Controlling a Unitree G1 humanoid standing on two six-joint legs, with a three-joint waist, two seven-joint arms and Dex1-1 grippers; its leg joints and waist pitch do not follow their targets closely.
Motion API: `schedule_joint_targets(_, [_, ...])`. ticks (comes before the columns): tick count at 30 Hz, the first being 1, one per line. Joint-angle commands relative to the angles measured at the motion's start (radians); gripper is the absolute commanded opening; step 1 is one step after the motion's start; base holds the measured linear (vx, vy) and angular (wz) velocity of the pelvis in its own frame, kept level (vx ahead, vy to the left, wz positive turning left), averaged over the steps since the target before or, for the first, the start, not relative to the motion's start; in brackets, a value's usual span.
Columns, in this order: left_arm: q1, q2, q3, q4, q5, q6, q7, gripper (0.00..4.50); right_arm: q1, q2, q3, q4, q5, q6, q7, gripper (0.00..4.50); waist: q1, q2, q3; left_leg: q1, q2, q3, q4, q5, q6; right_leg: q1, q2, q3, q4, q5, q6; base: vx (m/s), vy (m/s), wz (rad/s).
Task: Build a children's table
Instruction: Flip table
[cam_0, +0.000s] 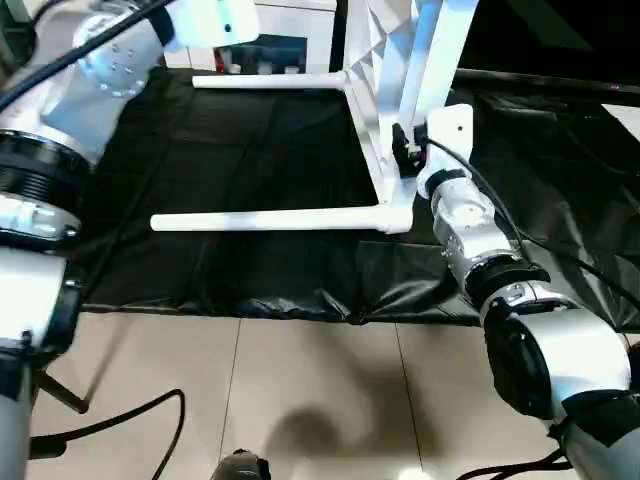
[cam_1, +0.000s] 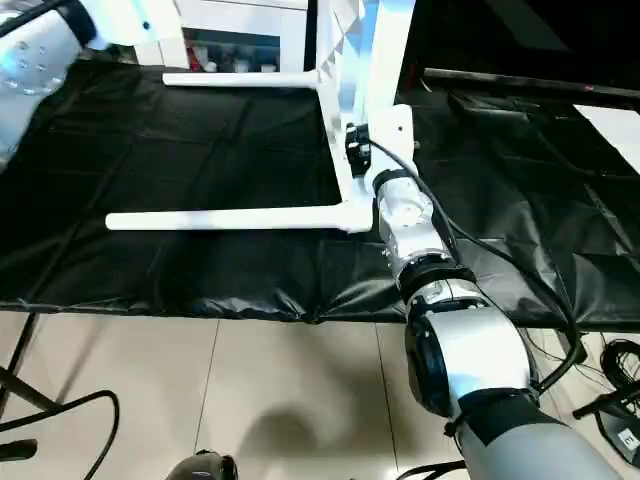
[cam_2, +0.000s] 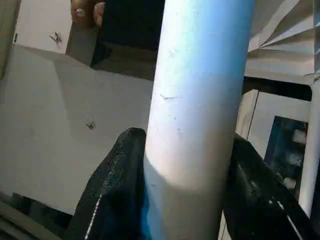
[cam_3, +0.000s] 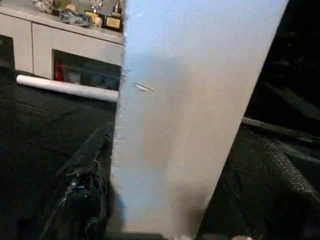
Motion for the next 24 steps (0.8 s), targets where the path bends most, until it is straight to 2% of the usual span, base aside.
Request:
schedule_joint_targets(1, [0.026,0.018,0.024,-0.004,-0.043,-0.020,-0.018,1.84,-0.027,-0.008,-0.036,0.021,0.025,0.021,0.002,3.41,0.010,-0.004,-0.081,0.049,0.056,-0.037,-0.058,-0.113,0.025,0.031,-0.067,0.019,-0.042,0.134,-0.242,0.000,0.000,0.00])
schedule_joint_targets(2, [0.029,0.023,0.026,-0.013,-0.047,-0.029,-0.022,1.84,-0.030,-0.006,-0.050,0.023,0.040,0.029,0.012,3.13,0.012,-0.003,-0.081,0.049,0.056,-0.036,-0.057,-0.109,0.028,0.031,-0.067,0.020,-0.041,0.142,-0.243,0.000,0.000,0.00])
schedule_joint_targets(5, [0.037,0.029,0.034,-0.031,-0.057,-0.044,-0.024,1.82,-0.035,-0.002,-0.071,0.027,0.059,0.041,0.047,3.01,0.015,-0.002,-0.083,0.052,0.057,-0.035,-0.054,-0.098,0.031,0.029,-0.064,0.019,-0.038,0.169,-0.246,0.000,0.000,0.00])
schedule_joint_targets(7, [0.041,0.031,0.040,-0.040,-0.065,-0.051,-0.023,1.82,-0.040,-0.003,-0.074,0.030,0.057,0.051,0.060,2.72,0.020,0.000,-0.084,0.052,0.056,-0.034,-0.052,-0.081,0.033,0.028,-0.063,0.018,-0.035,0.188,-0.245,0.000,0.000,0.00])
schedule_joint_targets(12, [0.063,0.028,0.059,-0.080,-0.095,-0.054,-0.029,1.82,-0.044,-0.016,-0.067,0.038,0.042,0.068,0.070,2.41,0.020,-0.002,-0.081,0.052,0.057,-0.033,-0.056,-0.105,0.014,0.027,-0.064,0.019,-0.038,0.144,-0.242,0.000,0.000,0.00])
schedule_joint_targets(13, [0.067,0.027,0.061,-0.087,-0.100,-0.048,-0.032,1.82,-0.044,-0.017,-0.069,0.038,0.042,0.070,0.072,2.20,0.021,-0.001,-0.082,0.053,0.058,-0.034,-0.056,-0.108,0.011,0.026,-0.065,0.018,-0.038,0.137,-0.241,0.000,0.000,0.00])
schedule_joint_targets(15, [0.078,0.024,0.065,-0.103,-0.107,-0.031,-0.038,1.82,-0.046,-0.022,-0.074,0.036,0.044,0.071,0.078,2.11,0.019,-0.002,-0.082,0.054,0.057,-0.033,-0.056,-0.107,0.008,0.026,-0.064,0.019,-0.038,0.137,-0.239,0.000,0.000,0.00])
schedule_joint_targets(16, [0.084,0.021,0.068,-0.107,-0.108,-0.021,-0.041,1.82,-0.046,-0.024,-0.076,0.034,0.044,0.071,0.082,2.05,0.018,0.002,-0.083,0.053,0.056,-0.032,-0.055,-0.103,0.006,0.026,-0.063,0.019,-0.037,0.143,-0.239,0.000,0.000,0.00])
schedule_joint_targets(18, [0.090,0.017,0.070,-0.111,-0.107,-0.014,-0.041,1.82,-0.045,-0.028,-0.076,0.032,0.042,0.072,0.085,2.00,0.017,-0.001,-0.083,0.053,0.055,-0.032,-0.054,-0.100,0.005,0.027,-0.062,0.019,-0.037,0.148,-0.239,0.000,0.000,0.00])
schedule_joint_targets(21, [0.111,-0.006,0.095,-0.127,-0.153,0.017,-0.056,1.82,-0.044,-0.038,-0.071,0.023,0.035,0.064,0.075,1.97,0.017,0.004,-0.084,0.053,0.055,-0.032,-0.054,-0.098,0.002,0.027,-0.062,0.019,-0.037,0.154,-0.242,0.000,0.000,0.00])
schedule_joint_targets(24, [0.130,-0.040,0.128,-0.146,-0.197,0.065,-0.053,1.82,-0.050,-0.064,-0.062,0.008,0.021,0.042,0.058,1.96,0.017,0.003,-0.086,0.053,0.053,-0.031,-0.050,-0.082,0.004,0.029,-0.060,0.018,-0.034,0.181,-0.248,0.000,0.000,0.00])
